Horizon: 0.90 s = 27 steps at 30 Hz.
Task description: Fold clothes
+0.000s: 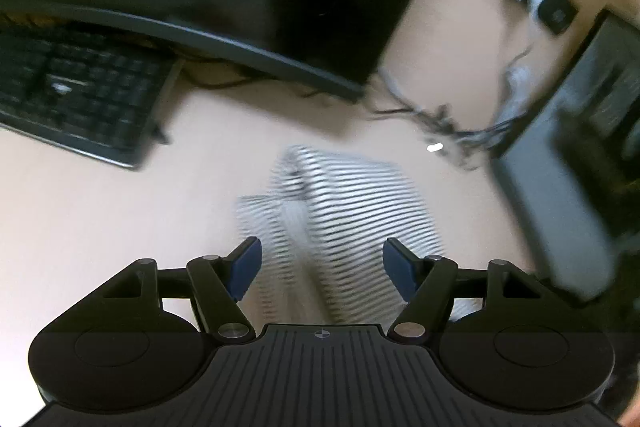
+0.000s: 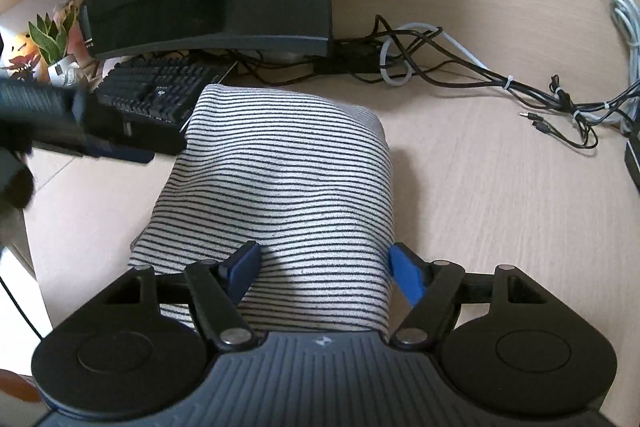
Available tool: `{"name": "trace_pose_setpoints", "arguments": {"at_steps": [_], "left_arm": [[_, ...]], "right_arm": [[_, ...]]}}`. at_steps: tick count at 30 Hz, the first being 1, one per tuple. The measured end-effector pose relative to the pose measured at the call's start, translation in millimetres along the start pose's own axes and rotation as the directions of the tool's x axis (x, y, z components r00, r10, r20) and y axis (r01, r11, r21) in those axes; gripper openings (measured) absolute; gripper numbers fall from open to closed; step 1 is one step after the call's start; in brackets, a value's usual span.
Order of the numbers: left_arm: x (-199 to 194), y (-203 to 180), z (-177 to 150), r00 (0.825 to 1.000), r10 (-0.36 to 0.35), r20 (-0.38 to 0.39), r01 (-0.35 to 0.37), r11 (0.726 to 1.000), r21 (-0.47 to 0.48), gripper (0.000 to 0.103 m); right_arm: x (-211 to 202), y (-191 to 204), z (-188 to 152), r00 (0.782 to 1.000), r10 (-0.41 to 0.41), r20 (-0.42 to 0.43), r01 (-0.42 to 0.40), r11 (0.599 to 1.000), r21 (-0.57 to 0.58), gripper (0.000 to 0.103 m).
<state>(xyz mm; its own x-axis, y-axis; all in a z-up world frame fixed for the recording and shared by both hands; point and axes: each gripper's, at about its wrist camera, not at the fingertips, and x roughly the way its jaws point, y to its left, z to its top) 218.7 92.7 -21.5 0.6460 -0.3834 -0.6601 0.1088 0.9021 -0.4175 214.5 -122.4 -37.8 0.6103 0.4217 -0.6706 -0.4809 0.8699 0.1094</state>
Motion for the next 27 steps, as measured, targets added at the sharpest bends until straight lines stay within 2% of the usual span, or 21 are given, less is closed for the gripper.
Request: {"name": "trace_pose_setpoints", "arguments": {"at_steps": [2,3,5,7,10,13,16,18,20,22,25,26,27], "left_arm": [[9.2,-1.3,-1.0,0.998,-0.042,-0.047,0.042,0.999,-0.013,0.071],[16.3,-2.6,-4.7,0.997,-0.04,-0.07,0.039,0.999,-0.018,0.069],[29.6,-5.7,-11.6,0.993,-0.037,-0.112,0.035,0.999,-0.024,0.059],[33.1,-13.5,-14.9,0.993,-0.041,-0.109,0.043,0.999,0.011,0.044],[22.0,-25.7,-10.1,0.994,-0.084,-0.076,0.09,0.993,0.075,0.03],[7.7,-31.6,-8.3,0.993,-0.108,-0.042,0.112,0.988,0.11,0.028],[5.4,-18.2,-13.9,0.996,-0.068,-0.054,0.072,0.995,0.07,0.024],[6.6,-3.3,-18.6,0.997,-0.039,-0.072,0.041,0.999,0.027,0.023],[8.3,7.6,-23.3,0.996,-0.044,-0.083,0.044,0.999,-0.012,0.024],[9.2,10.2,-25.4,0.995,-0.046,-0.083,0.045,0.999,-0.013,0.025],[10.0,11.3,-27.7,0.995,-0.043,-0.084,0.044,0.999,0.006,0.028],[10.0,12.7,-28.6,0.995,-0.044,-0.087,0.044,0.999,0.007,0.028],[10.0,14.1,-29.6,0.995,-0.044,-0.09,0.044,0.999,0.006,0.029]], "right_arm": [[-0.2,2.1,-1.3,1.0,-0.008,0.003,0.008,1.0,-0.003,0.073],[-0.6,2.9,-1.8,1.0,-0.011,0.004,0.011,1.0,-0.004,0.073],[-1.9,4.3,-2.9,1.0,-0.018,0.007,0.018,1.0,-0.006,0.073],[-4.3,4.5,-4.6,1.0,-0.022,0.012,0.022,1.0,-0.005,0.073],[-11.8,3.3,-6.6,0.999,-0.013,0.034,0.014,1.0,-0.001,0.073],[-22.3,3.6,-3.6,0.997,0.011,0.07,-0.01,1.0,-0.025,0.073],[-31.9,-2.2,5.5,0.992,0.079,0.095,-0.074,0.996,-0.047,0.077],[-36.6,-12.4,14.5,0.987,0.107,0.12,-0.106,0.994,-0.017,0.078],[-35.1,-21.5,24.4,0.983,0.123,0.139,-0.129,0.991,0.036,0.078],[-26.7,-25.0,33.7,0.981,0.133,0.142,-0.146,0.986,0.085,0.077],[-1.7,-16.2,45.2,0.986,0.123,0.114,-0.135,0.985,0.106,0.062],[11.5,-14.0,47.6,0.988,0.134,0.083,-0.144,0.981,0.133,0.051],[22.9,-12.4,48.2,0.987,0.154,0.055,-0.161,0.971,0.174,0.049]]}}
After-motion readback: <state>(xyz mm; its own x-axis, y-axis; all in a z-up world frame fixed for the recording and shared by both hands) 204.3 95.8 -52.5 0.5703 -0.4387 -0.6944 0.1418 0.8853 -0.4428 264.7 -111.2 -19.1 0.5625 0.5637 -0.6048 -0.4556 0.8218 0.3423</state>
